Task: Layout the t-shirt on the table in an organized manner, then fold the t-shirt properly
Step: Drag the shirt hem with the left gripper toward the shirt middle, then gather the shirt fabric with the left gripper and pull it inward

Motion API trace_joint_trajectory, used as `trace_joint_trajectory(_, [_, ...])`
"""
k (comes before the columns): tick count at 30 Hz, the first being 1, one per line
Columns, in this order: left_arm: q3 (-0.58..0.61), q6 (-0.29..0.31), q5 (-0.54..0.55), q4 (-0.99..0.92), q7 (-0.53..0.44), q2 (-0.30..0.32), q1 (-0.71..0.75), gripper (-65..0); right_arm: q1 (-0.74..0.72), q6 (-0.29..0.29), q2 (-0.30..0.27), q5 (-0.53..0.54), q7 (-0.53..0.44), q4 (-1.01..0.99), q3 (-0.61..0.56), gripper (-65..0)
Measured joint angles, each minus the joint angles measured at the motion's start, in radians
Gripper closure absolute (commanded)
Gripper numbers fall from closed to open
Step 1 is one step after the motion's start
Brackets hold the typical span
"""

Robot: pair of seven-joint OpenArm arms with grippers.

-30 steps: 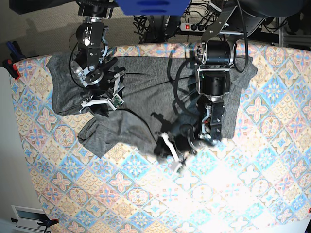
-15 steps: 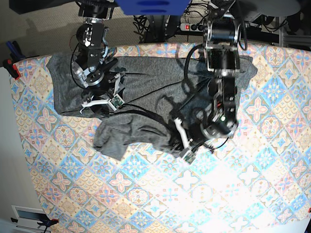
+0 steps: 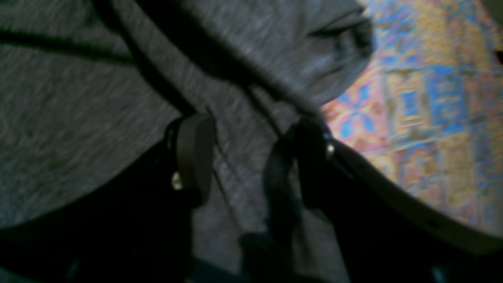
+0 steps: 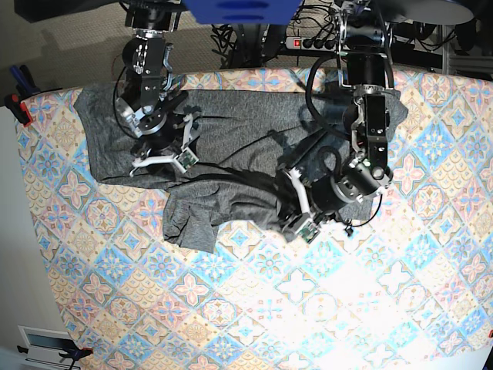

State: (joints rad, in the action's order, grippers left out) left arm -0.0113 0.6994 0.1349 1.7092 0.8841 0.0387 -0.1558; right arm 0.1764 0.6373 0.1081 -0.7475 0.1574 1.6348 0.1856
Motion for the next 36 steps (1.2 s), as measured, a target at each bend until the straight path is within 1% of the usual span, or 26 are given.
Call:
trace_joint_trajectory(2, [0.040,0.000,-0.003,0.028,-0.001,-0.001,-0.005,-3.3,0.003,-0.009,0.003,0.018,-0.023,-0.029,0.018,-32.0])
trace_joint_trajectory(5, [0.085,0.005,0.005,0.055,-0.002,-0.006,-0.016,-3.3,-0.008,-0.001,0.006,0.040,-0.052,-0.053,0.066,-32.0])
trace_joint_trajectory(12, [0.084,0.005,-0.003,0.081,0.007,0.001,-0.036,-3.3,-0.014,-0.001,0.011,0.076,-0.112,-0.117,0.134,-32.0])
trace_joint_trajectory(14, [0.084,0.004,-0.002,0.089,0.001,0.000,-0.056,-3.3,-0.016,0.006,0.011,0.098,-0.115,-0.125,0.150,-32.0])
trace_joint_trajectory(19, [0.085,0.003,0.003,0.092,-0.003,0.050,-0.082,-3.3,-0.019,0.010,0.014,0.097,-0.114,-0.125,0.170,-32.0])
trace_joint_trajectory(23, [0.090,0.004,-0.003,0.090,0.002,0.047,-0.079,-3.5,-0.019,0.010,0.014,0.097,-0.114,-0.125,0.170,-32.0])
trace_joint_trajectory(25, [0.092,0.004,0.004,0.058,-0.015,0.044,-0.079,-5.5,-0.019,0.010,0.014,0.097,-0.114,-0.125,0.170,-32.0])
trace_joint_trajectory(28, [0.092,0.002,-0.004,-0.009,-0.004,0.046,-0.065,-13.6,-0.019,0.010,0.014,0.097,-0.114,-0.124,0.170,-32.0])
trace_joint_trajectory(29, [0.092,0.000,-0.008,-0.022,0.004,0.048,-0.059,-14.1,-0.018,0.010,0.014,0.097,-0.114,-0.122,0.170,-32.0])
trace_joint_trajectory(30, [0.091,0.000,-0.008,-0.024,0.007,0.050,-0.054,-11.7,-0.019,0.010,0.014,0.096,-0.113,-0.122,0.170,-32.0])
trace_joint_trajectory(32, [0.097,0.000,-0.007,-0.024,-0.003,0.050,-0.050,-2.5,-0.019,0.010,0.015,0.093,-0.113,-0.122,0.170,-32.0])
trace_joint_trajectory(33, [0.098,0.002,-0.003,-0.024,-0.009,0.047,-0.049,-1.3,-0.019,0.010,0.014,0.093,-0.114,-0.122,0.170,-32.0])
trace_joint_trajectory(35, [0.100,-0.005,-0.003,-0.024,-0.008,0.042,-0.049,-3.7,-0.019,0.010,0.014,0.093,-0.114,-0.122,0.170,-32.0])
trace_joint_trajectory(36, [0.105,-0.016,-0.004,-0.023,-0.008,0.043,-0.049,-3.0,-0.019,0.010,0.014,0.093,-0.114,-0.122,0.170,-32.0])
